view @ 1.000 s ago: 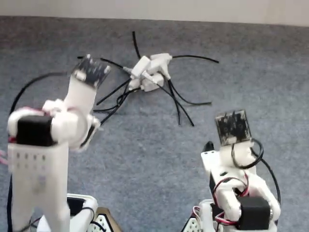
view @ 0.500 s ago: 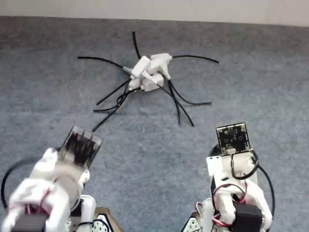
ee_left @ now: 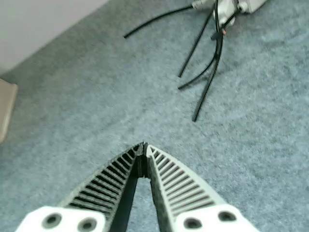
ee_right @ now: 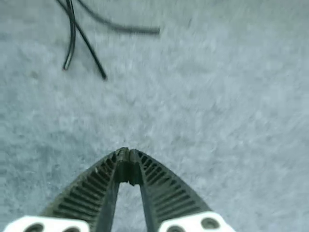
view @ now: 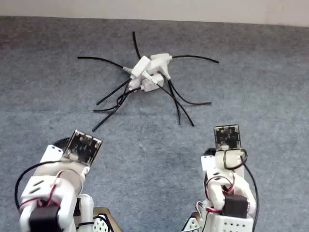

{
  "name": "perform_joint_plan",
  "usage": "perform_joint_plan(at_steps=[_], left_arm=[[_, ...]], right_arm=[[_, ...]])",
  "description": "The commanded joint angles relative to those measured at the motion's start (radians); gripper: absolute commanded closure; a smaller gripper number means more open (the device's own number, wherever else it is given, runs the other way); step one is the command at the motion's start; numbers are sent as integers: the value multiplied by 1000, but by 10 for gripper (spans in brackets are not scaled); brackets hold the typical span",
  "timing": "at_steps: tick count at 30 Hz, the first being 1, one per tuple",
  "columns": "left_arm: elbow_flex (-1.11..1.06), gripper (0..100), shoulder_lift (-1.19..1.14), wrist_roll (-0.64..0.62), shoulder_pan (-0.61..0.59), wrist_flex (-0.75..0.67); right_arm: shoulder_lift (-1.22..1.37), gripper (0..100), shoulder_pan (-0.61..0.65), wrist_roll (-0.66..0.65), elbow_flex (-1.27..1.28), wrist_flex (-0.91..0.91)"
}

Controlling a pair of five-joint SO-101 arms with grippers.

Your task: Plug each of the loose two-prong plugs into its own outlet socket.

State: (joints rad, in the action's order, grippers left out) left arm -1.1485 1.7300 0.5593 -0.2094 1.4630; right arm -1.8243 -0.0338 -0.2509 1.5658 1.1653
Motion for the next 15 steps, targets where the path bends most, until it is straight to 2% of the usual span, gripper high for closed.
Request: perform_joint_plan(at_steps=[1,6,10,15], left_arm=[[-71,995,1,-57,-13,-63],[-179,995,1,-138,-15,-164],[-380,995,2,-308,-21,-331],[-498,995,2,-345,-16,-388]], right_arm=[[-8,992,13,25,76,-64],[-8,992,12,31,173,-179],[-8,992,13,32,232,-242],[-5,992,16,32,234,-205]])
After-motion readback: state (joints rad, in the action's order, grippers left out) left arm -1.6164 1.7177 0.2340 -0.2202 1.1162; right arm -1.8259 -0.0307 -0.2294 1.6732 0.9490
